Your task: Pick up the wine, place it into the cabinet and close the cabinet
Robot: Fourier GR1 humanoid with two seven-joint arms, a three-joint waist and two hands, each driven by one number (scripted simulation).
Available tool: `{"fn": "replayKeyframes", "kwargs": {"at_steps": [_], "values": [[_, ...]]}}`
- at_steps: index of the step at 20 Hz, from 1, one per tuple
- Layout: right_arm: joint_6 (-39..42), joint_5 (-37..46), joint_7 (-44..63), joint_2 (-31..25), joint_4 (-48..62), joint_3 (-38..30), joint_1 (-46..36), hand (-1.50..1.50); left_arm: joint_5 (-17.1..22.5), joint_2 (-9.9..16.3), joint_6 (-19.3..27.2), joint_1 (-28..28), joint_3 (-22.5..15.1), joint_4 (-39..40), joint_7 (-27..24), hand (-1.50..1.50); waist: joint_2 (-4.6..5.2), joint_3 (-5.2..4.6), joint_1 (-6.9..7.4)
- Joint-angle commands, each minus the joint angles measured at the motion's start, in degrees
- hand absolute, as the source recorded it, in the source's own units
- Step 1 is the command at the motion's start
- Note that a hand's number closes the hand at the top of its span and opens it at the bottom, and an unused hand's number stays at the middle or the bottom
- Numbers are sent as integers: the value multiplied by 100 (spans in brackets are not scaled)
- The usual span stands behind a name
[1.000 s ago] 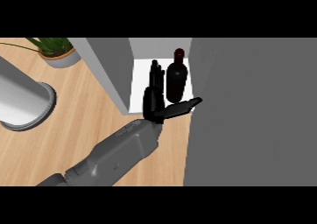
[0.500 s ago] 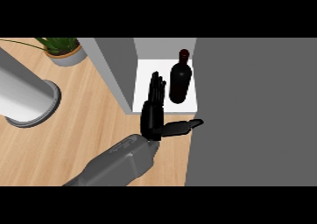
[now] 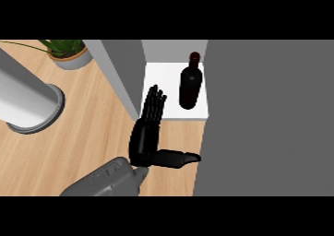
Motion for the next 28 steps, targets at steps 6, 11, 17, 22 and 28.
{"fn": "replayKeyframes", "kwargs": {"at_steps": [6, 11, 17, 22, 28], "values": [[773, -795, 122, -531, -164, -124, 257, 150, -661, 1374, 53, 1123, -302, -2338, 380, -150, -19, 6, 53], [1225, -1189, 233, -787, -646, 34, 497, 150, -586, 2154, -707, 1498, 169, -2822, 547, 150, -3, 1, -15], [979, -1011, 558, -327, -734, 1080, 693, 150, -504, 3400, -1164, 2453, 537, -3884, 454, 150, -20, -4, 73], [1106, -937, 696, -313, -1150, 1850, 926, 150, -421, 3750, -1204, 3040, 889, -4169, 384, 150, -21, -1, 12], [486, -216, 1364, 228, -983, 3276, 213, 150, 72, 4501, -2100, 3867, 1710, -4288, -35, -150, -31, -12, 73]]}}
